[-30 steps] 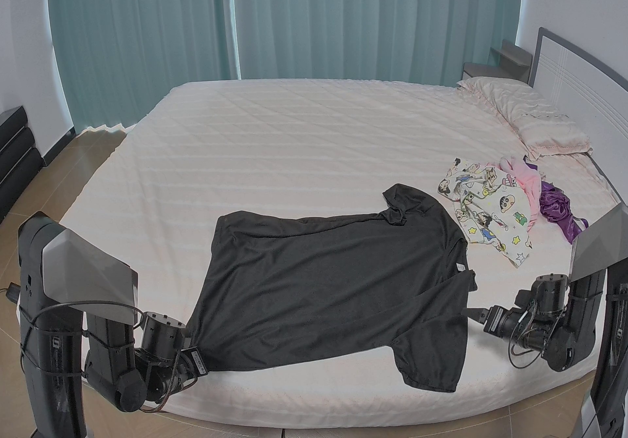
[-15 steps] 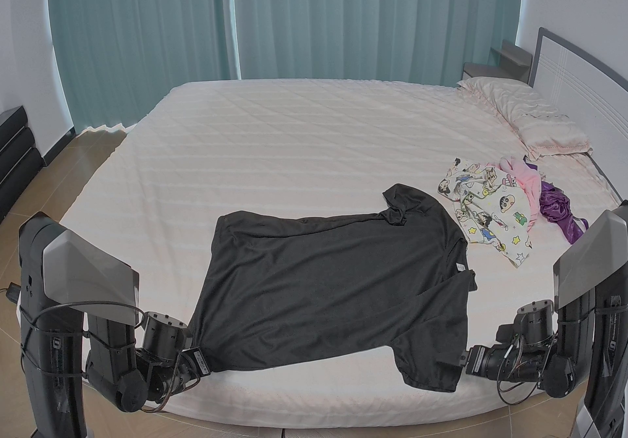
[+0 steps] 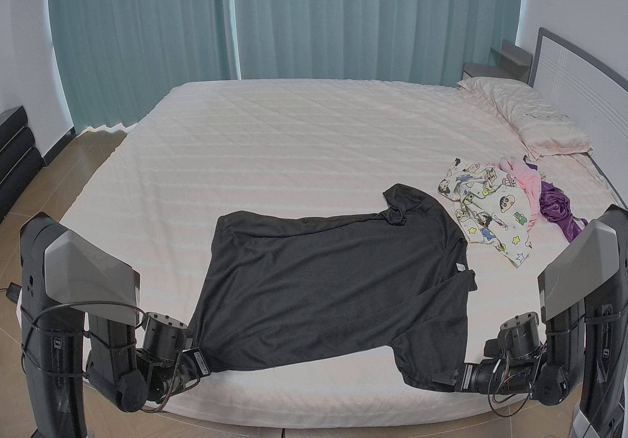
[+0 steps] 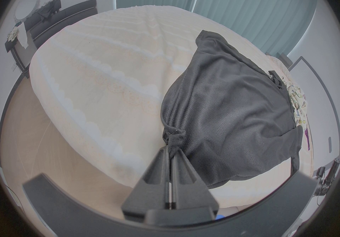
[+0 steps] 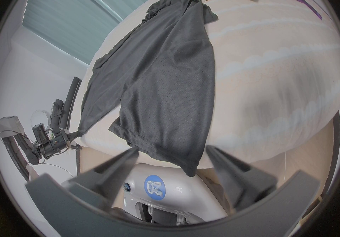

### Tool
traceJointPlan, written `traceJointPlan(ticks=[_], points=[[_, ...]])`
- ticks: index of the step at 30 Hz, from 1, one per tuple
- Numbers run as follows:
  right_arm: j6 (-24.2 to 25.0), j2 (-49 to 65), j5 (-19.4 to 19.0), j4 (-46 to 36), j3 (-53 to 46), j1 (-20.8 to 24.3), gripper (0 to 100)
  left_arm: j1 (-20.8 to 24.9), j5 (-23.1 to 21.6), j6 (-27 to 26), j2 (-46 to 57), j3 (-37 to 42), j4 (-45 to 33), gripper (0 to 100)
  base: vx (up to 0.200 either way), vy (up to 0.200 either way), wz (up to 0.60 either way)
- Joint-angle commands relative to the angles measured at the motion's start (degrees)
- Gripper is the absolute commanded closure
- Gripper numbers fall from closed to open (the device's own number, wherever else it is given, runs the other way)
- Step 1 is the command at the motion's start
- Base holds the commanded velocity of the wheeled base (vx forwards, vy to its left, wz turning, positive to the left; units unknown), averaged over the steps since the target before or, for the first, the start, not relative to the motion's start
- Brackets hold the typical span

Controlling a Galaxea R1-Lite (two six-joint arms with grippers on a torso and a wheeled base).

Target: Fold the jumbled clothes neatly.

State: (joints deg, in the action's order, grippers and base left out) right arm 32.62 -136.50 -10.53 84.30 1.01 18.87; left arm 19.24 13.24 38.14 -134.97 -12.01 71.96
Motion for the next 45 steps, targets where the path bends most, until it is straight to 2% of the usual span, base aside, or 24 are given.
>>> traceJointPlan(ticks=[1, 11, 13, 16, 17, 18, 19, 23, 26, 31, 40, 41, 42, 45], points=[[-0.19, -0.7, 0.16, -0.01, -1.01, 0.38, 100, 0.01, 0.03, 0.0, -0.11, 0.05, 0.02, 100, 0.0, 0.0, 0.0], [-4.23, 0.18, 2.01, -5.46, -1.01, -0.94, 100, 0.01, 0.03, 0.0, -0.11, 0.41, 0.02, 100, 0.0, 0.0, 0.0], [-6.78, 1.59, 2.01, -7.66, -1.01, -4.02, 100, 0.01, -0.06, 0.0, -0.11, 0.76, 0.02, 100, 0.0, 0.0, 0.0], [-9.07, 3.52, 2.01, -10.38, -1.01, -6.04, 100, 0.01, -0.06, 0.0, -0.03, 0.85, 0.02, 100, 0.0, 0.0, 0.0], [-11.62, 6.07, 1.92, -14.78, -1.01, -7.71, 100, 0.01, -0.14, 0.0, -0.03, 0.93, 0.02, 100, 0.0, 0.0, 0.0], [-11.79, 6.24, 1.92, -15.13, -1.01, -7.88, 100, 0.01, -0.14, 0.0, -0.03, 0.93, 0.02, 100, 0.0, 0.0, 0.0], [-14.69, 8.71, 1.83, -19.26, -1.01, -9.73, 100, 0.01, -0.23, -0.09, 0.06, 1.29, 0.02, 100, 0.0, 0.0, 0.0], [-18.56, 11.25, 1.83, -23.92, -1.01, -13.25, 100, 0.01, -0.32, -0.62, 0.5, 2.78, 0.11, 100, 0.0, 0.0, 0.0], [-19.0, 11.25, 1.83, -24.27, -1.01, -13.77, 100, 0.01, -0.32, -0.7, 0.68, 3.31, 0.02, 100, 0.0, 0.0, 0.0], [-21.2, 10.99, 1.83, -26.82, -1.01, -15.44, 100, 0.01, -0.41, -6.5, 1.73, 7.79, 0.02, 100, 0.0, 0.0, 0.0], [-22.6, 10.81, 1.92, -30.07, -1.01, -15.53, 100, 0.98, -0.41, -7.03, 1.2, 8.67, 0.02, 100, 0.0, 0.0, 0.0], [-22.69, 10.73, 1.92, -30.33, -1.01, -15.53, 0, 1.24, -0.41, -7.03, 1.12, 8.76, 0.02, 100, 0.0, 0.0, 0.0], [-22.78, 10.64, 1.92, -30.33, -1.01, -15.53, 0, 1.42, -0.49, -6.94, 1.03, 8.84, 0.02, 0, 0.0, 0.0, 0.0], [-22.6, 10.73, 1.83, -29.54, -1.01, -15.53, 0, 1.77, -1.02, -6.94, 0.77, 8.93, 0.11, 0, 0.0, 0.0, 0.0]])
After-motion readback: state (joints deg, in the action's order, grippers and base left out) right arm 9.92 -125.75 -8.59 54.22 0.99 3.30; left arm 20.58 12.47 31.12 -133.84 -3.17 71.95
